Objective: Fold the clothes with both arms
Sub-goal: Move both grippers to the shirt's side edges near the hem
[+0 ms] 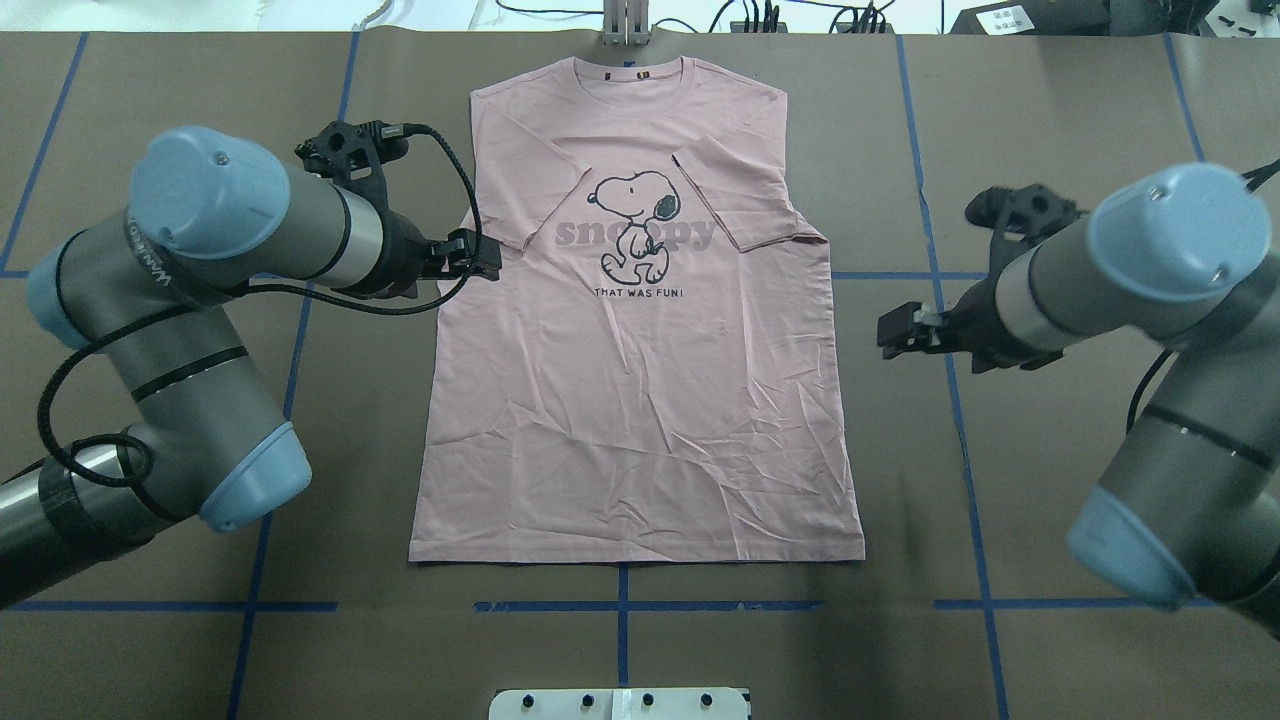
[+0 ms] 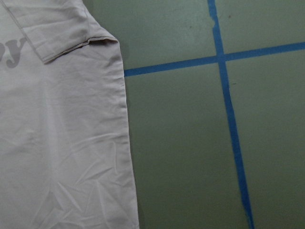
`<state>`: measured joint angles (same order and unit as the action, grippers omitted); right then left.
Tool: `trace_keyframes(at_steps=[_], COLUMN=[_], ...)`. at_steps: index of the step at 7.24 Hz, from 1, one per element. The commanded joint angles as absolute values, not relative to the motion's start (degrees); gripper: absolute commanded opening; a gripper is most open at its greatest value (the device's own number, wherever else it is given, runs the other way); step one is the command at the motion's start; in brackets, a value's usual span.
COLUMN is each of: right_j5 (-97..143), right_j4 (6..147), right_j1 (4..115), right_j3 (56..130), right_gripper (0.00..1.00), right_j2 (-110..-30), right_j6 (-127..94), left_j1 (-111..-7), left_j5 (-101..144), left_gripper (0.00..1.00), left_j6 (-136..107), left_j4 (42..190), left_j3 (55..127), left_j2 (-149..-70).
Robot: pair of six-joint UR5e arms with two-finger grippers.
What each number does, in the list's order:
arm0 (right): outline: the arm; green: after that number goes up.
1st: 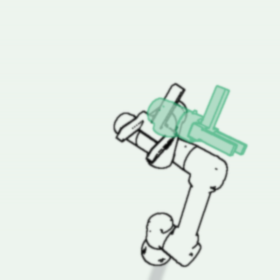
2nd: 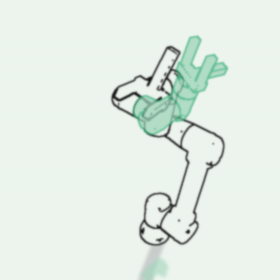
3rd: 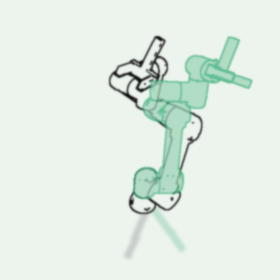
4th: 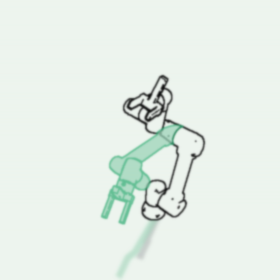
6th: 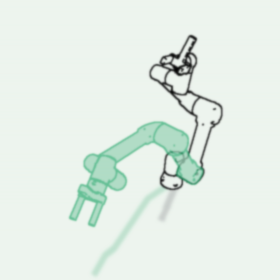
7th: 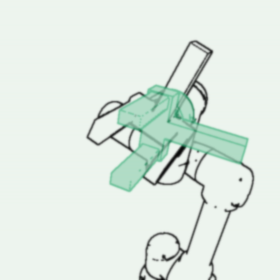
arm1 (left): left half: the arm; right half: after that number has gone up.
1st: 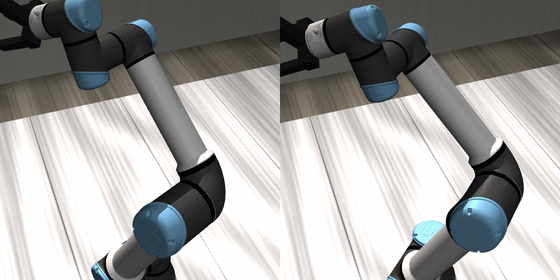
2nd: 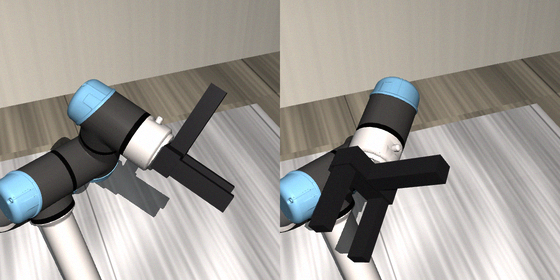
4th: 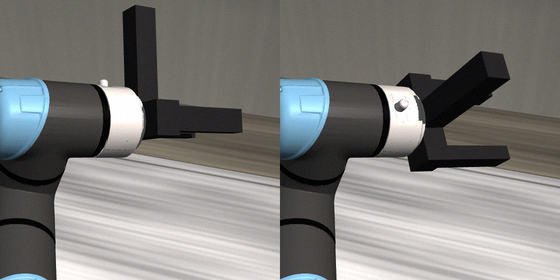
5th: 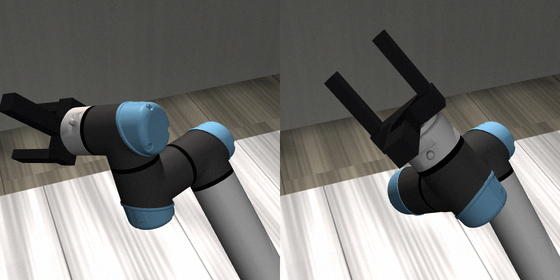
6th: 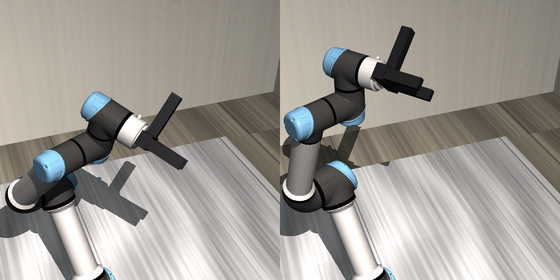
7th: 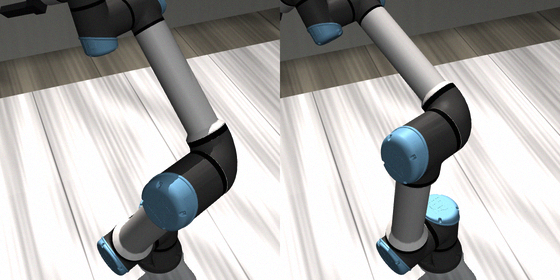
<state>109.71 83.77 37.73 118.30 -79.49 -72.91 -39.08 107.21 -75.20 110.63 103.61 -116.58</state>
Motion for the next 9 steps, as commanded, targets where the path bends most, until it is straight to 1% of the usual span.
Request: trace_keyframes(at_steps=[1, 2, 3, 4, 7, 8, 9], right_j5=[97.43, 93.99, 90.82, 88.18, 91.21, 92.54, 92.64], right_j4=[81.93, 78.35, 78.31, 78.22, 78.31, 78.14, 78.22], right_j1=[23.52, 20.25, 17.0, 15.48, 15.29, 15.29, 15.29], right_j3=[119.27, 118.75, 118.22, 116.12, 114.35, 115.04, 114.96], right_gripper=[1.0, 1.0, 1.0, 1.0, 1.0, 1.0, 1.0], right_j2=[-79.63, -80.32, -80.51, -80.51, -80.94, -83.47, -83.76], right_j6=[-83.55, -86.46, -87.09, -87.36, -87.19, -87.19, -87.27], left_j1=[-38.23, -38.15, -38.06, -37.97, -36.39, -35.69, -35.6], left_j5=[106.7, 106.79, 106.79, 106.79, 106.87, 106.96, 106.96], left_gripper=[1.0, 1.0, 1.0, 1.0, 1.0, 1.0, 1.0], left_j6=[-75.32, -75.32, -75.5, -76.37, -78.92, -79.36, -79.63], left_j4=[109.69, 109.69, 109.6, 109.69, 109.69, 109.69, 109.69], left_j3=[106.25, 106.35, 106.35, 106.35, 106.26, 106.17, 106.17], left_j2=[-114.44, -114.43, -114.35, -114.43, -115.05, -115.31, -115.4])
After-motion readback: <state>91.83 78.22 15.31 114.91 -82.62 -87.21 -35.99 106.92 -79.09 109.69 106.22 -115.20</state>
